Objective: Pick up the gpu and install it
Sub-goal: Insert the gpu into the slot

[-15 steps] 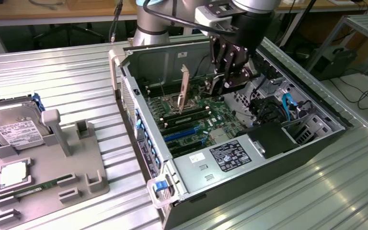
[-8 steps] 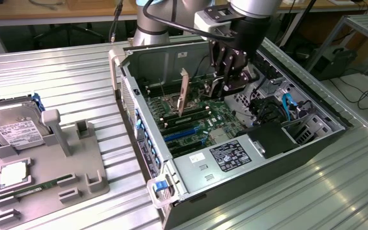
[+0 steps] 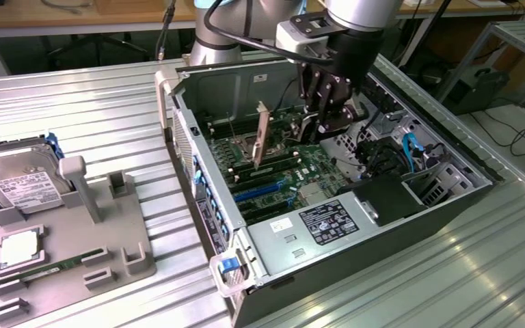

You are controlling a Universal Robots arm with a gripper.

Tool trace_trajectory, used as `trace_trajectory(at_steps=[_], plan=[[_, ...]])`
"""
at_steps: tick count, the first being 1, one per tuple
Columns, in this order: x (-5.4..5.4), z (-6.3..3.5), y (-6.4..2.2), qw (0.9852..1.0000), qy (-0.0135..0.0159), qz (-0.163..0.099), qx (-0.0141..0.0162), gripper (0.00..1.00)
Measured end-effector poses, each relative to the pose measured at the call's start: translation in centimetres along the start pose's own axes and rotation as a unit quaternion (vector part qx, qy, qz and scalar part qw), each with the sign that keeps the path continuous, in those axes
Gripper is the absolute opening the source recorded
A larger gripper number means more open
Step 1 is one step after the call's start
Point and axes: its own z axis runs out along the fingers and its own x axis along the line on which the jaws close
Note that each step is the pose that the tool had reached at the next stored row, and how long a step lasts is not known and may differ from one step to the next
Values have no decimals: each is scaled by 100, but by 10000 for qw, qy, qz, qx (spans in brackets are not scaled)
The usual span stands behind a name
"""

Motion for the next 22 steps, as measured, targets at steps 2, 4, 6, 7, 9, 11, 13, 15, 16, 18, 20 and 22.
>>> trace_trajectory(at_steps=[2, 4, 6, 7, 9, 11, 13, 15, 16, 18, 20, 22], plan=[[5, 12, 3, 10000, 0, -2, 0, 27], [12, 28, 6, 10000, 0, -5, 1, 27], [17, 40, 8, 10000, 0, -7, 1, 27], [19, 47, 10, 10000, 0, -8, 1, 27], [25, 60, 13, 10000, 0, -11, 2, 27], [30, 73, 15, 10000, 0, -13, 2, 27], [35, 84, 18, 10000, 0, -15, 3, 27], [40, 97, 20, 10000, 0, -18, 3, 27], [43, 104, 21, 10000, 0, -19, 3, 27], [51, 118, 25, 10000, 0, -22, 3, 27], [56, 131, 27, 10000, -1, -23, 4, 27], [59, 143, 33, 10000, 0, -25, 4, 27]])
